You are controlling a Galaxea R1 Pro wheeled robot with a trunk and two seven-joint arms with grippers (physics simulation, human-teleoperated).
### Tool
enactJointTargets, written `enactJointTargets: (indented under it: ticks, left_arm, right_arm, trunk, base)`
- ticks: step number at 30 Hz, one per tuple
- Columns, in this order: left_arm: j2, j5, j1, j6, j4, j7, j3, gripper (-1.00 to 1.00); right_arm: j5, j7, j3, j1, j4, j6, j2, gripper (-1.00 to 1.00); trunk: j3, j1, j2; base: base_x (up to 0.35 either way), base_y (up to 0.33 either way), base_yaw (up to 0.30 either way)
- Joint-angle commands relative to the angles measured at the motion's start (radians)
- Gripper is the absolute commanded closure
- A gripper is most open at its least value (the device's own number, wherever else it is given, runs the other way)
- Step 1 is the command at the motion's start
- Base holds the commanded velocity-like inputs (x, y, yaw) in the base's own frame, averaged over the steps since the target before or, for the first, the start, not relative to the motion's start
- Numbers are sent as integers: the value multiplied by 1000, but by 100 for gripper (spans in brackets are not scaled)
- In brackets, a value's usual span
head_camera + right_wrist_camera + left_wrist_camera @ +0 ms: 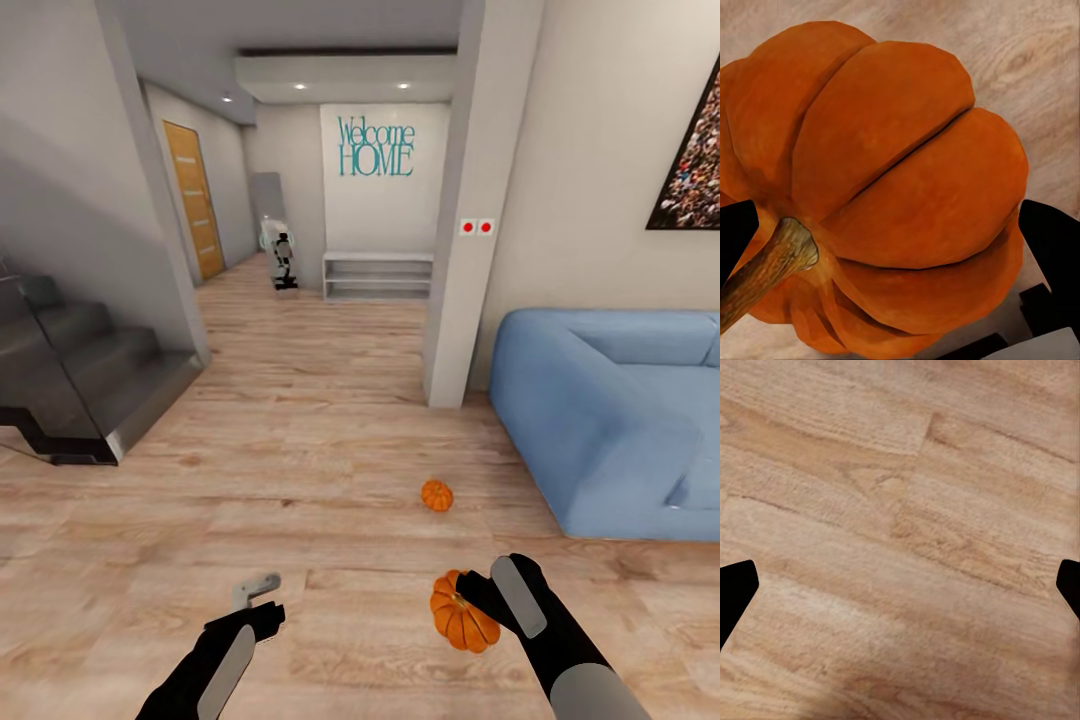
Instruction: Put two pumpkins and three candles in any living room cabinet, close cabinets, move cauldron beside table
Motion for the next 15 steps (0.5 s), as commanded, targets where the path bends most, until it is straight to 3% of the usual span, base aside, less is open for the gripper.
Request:
enactJointTargets:
  ticks: [1,15]
  left_arm:
    - [0,10,0,2,-2,9,-3,-100]
    - [0,10,0,2,-1,9,-3,-100]
  right_arm:
    - [-11,-9,-1,-1,-2,0,0,100]
    - [-11,-9,-1,-1,-2,0,0,100]
  trunk:
    - [-1,1,0]
    - [-1,1,0]
  base:
    - [347,0,0]
    - [347,0,0]
